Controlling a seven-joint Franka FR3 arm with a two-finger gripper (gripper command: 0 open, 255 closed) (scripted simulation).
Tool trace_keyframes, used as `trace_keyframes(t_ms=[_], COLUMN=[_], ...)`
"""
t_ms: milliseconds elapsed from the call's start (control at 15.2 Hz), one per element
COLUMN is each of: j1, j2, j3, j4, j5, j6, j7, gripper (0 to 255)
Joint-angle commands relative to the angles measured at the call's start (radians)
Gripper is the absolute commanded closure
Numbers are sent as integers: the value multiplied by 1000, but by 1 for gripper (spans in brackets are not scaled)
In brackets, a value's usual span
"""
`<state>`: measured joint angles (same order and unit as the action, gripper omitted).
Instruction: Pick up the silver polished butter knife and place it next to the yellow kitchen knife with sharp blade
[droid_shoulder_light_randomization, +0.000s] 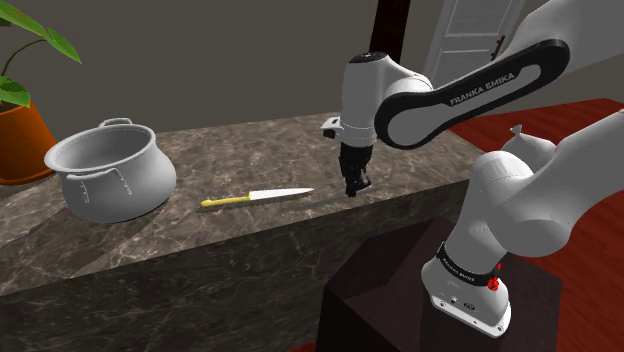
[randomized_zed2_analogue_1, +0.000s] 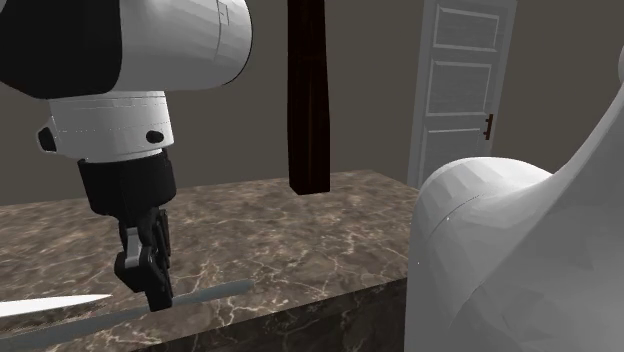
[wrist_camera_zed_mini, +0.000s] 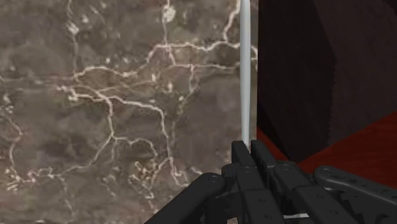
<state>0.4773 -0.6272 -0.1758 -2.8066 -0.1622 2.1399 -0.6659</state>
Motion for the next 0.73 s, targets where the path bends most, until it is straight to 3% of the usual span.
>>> trace_keyframes(t_ms=[0, 330, 396, 660], j1=[0, 0, 0, 0], j2=[5, 5, 5, 5], j3=[0, 0, 0, 0], j4=[-5, -5, -5, -5], j5=[0, 0, 0, 0], j6=[11, 11, 11, 11], j7=[1, 1, 1, 1], gripper=[255, 255, 0, 0])
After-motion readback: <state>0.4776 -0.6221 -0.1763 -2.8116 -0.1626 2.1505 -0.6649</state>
